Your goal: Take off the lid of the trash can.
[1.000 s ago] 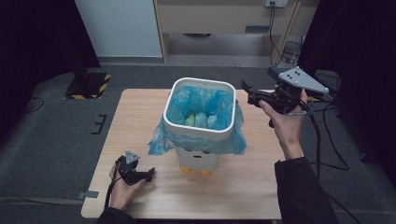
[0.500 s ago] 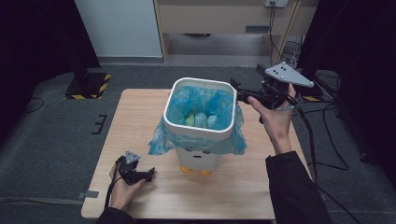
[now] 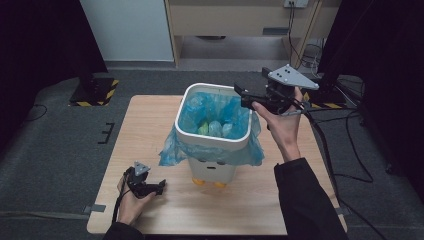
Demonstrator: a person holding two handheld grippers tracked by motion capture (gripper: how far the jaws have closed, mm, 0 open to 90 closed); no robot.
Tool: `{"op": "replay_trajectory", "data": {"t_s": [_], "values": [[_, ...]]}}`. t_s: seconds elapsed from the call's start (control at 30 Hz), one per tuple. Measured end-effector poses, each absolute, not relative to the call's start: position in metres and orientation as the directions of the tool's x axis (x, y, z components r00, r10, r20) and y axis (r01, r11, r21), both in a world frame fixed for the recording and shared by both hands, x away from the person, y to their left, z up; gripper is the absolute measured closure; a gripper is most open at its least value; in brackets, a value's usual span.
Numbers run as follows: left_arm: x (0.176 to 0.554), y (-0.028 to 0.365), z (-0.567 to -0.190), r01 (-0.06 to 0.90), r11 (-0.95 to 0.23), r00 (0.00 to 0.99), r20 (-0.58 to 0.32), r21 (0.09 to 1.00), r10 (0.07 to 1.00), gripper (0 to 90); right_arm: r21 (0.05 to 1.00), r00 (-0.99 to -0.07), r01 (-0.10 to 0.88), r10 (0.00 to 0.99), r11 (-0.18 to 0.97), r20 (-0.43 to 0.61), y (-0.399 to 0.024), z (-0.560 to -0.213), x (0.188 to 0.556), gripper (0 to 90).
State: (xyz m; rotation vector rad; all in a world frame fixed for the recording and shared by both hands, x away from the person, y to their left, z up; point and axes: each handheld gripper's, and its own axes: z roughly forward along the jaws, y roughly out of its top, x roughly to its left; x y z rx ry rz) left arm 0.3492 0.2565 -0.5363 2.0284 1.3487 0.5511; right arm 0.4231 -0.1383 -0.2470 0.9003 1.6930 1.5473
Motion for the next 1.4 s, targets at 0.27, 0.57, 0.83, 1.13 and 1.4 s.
{"op": "replay_trajectory", "data": {"t_s": [0.27, 0.57, 0.83, 1.13, 1.4], "values": [[0.349, 0.257, -0.536, 0.657, -0.276, 0.388, -0.001, 0.702, 0.922, 0.0, 0.995, -0.560, 0.065, 0.828, 0.077, -0.027, -0.127, -0.250, 0.431, 9.5], [0.349, 0.257, -0.536, 0.655, -0.278, 0.391, 0.000, 0.702, 0.921, 0.0, 0.988, -0.589, 0.097, 0.807, 0.119, -0.040, -0.116, -0.254, 0.437, 11.3], [0.350, 0.257, -0.536, 0.655, -0.279, 0.391, 0.000, 0.702, 0.920, 0.0, 0.976, -0.608, 0.127, 0.792, 0.176, -0.063, -0.108, -0.258, 0.441, 14.7], [0.350, 0.256, -0.536, 0.656, -0.277, 0.390, -0.001, 0.702, 0.921, 0.0, 0.970, -0.610, 0.150, 0.790, 0.193, -0.063, -0.113, -0.264, 0.444, 25.1], [0.350, 0.256, -0.536, 0.656, -0.277, 0.391, -0.002, 0.702, 0.920, 0.0, 0.961, -0.621, 0.162, 0.780, 0.226, -0.079, -0.112, -0.269, 0.445, 34.1]]}}
